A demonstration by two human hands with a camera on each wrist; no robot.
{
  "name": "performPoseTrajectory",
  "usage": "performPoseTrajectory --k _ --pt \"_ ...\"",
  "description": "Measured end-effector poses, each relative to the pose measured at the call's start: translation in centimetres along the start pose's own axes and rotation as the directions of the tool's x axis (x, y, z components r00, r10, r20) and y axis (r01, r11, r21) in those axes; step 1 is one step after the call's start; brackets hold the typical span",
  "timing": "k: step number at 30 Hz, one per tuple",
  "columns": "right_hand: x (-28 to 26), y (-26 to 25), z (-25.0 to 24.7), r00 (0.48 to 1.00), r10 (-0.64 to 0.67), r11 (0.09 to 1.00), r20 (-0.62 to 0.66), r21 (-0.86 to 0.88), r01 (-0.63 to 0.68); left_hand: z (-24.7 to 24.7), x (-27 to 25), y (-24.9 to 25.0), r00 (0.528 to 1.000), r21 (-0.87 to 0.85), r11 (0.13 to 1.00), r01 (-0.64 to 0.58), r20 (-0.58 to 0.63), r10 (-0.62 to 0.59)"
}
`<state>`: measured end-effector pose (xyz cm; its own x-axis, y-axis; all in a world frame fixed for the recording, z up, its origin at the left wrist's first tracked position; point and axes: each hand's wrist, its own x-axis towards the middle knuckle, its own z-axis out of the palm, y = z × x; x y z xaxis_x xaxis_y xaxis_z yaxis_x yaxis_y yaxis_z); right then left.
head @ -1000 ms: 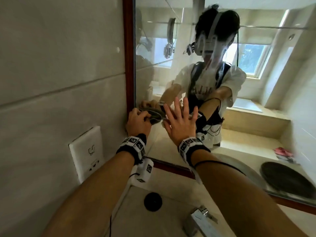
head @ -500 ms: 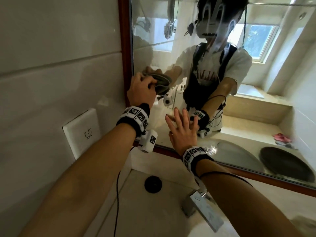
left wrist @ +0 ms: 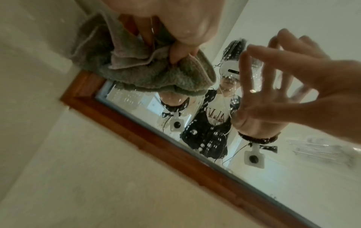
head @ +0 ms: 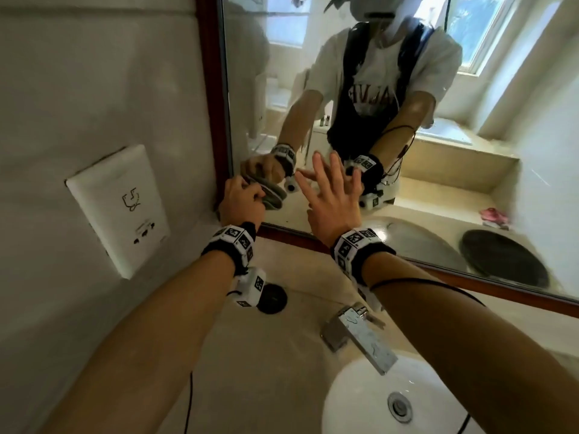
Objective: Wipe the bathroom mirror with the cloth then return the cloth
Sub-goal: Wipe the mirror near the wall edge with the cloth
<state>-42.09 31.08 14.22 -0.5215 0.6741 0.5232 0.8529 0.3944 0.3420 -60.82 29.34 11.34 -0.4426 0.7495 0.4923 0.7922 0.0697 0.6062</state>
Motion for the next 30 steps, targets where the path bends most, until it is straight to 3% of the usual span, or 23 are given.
performPoseTrajectory --k 6,13,16,18,20,23,27,30 --pt "-0.1 0.2 1.1 0.999 -0.028 0.999 -0.038 -0.022 0.028 3.1 -3.0 -3.6 0.989 0.033 0.996 0.084 0.116 -0.088" --pt "-0.2 0.2 0.9 1.000 -0.026 0.999 -0.017 -0.047 0.026 2.2 -2.5 -3.3 0.986 0.022 0.998 0.051 0.157 -0.054" --pt "-0.2 0.2 0.8 1.000 -0.017 0.999 0.006 -0.048 0.017 -0.2 -0.6 -0.7 0.996 -0.009 1.000 -0.005 0.086 0.005" --pt "-0.3 0.1 0.3 1.000 -0.008 0.999 0.025 -0.048 0.010 -2.5 1.3 1.4 0.997 -0.049 0.996 -0.072 -0.037 0.071" --pt "-0.5 0.0 -0.2 0.999 -0.014 0.999 0.051 -0.034 0.016 -4.7 3.4 3.8 0.981 -0.075 0.987 -0.142 -0.141 0.130" --pt "-1.4 0.5 -0.8 0.999 -0.003 1.000 0.045 0.014 0.002 -6.8 5.7 7.1 0.964 -0.064 0.978 -0.196 -0.196 0.180" --pt "-2.9 2.3 -0.6 0.998 0.059 0.998 0.011 0.021 -0.059 -5.4 4.7 7.5 0.918 -0.064 0.955 -0.289 -0.301 0.257" --pt "-4.0 3.6 -0.1 0.999 0.046 0.999 0.005 -0.002 -0.046 -2.7 2.2 6.4 0.897 -0.033 0.932 -0.361 -0.287 0.337"
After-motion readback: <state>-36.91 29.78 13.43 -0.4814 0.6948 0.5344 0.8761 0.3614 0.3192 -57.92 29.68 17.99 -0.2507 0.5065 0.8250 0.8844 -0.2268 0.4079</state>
